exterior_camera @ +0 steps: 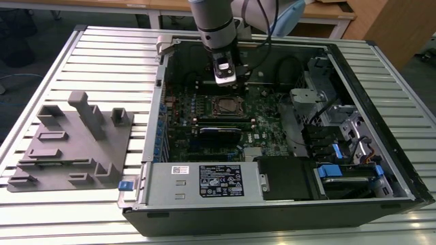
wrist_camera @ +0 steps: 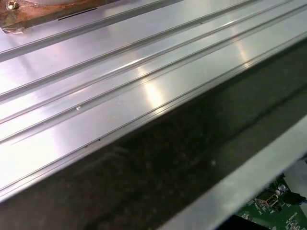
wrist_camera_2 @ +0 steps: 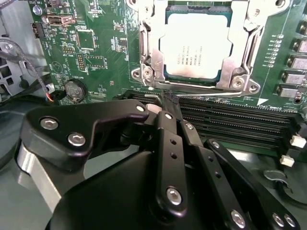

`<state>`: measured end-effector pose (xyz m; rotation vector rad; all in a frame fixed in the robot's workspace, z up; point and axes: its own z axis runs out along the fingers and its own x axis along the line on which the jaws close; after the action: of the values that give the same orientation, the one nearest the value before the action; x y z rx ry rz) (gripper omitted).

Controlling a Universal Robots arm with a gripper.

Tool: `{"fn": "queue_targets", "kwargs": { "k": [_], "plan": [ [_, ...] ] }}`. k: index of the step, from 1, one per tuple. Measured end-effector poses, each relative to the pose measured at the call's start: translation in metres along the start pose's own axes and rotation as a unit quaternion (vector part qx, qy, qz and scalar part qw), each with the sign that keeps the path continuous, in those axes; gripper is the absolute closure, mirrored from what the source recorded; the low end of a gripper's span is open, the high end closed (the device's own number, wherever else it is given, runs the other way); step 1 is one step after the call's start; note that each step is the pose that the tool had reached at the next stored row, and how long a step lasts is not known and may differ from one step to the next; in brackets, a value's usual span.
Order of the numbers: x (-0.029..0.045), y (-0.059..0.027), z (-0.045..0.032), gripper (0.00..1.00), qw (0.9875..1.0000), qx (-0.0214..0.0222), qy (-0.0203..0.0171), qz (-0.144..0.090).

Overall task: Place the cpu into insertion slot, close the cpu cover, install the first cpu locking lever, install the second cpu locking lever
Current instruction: 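Install the first cpu locking lever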

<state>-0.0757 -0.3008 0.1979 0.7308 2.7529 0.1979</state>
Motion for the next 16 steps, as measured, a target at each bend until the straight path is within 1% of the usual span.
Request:
{"fn": "queue_targets", "kwargs": {
  "k": [3, 7, 16],
  "plan": [
    [0.0018, -0.0012, 0.0006, 0.89, 1.0, -0.0011, -0.0019, 0.0],
    [0.0027, -0.0035, 0.0009, 0.89, 1.0, -0.002, -0.0034, 0.0],
    [0.0007, -0.0097, 0.0013, 0.89, 1.0, -0.0027, -0.0047, 0.0]
  ]
}}
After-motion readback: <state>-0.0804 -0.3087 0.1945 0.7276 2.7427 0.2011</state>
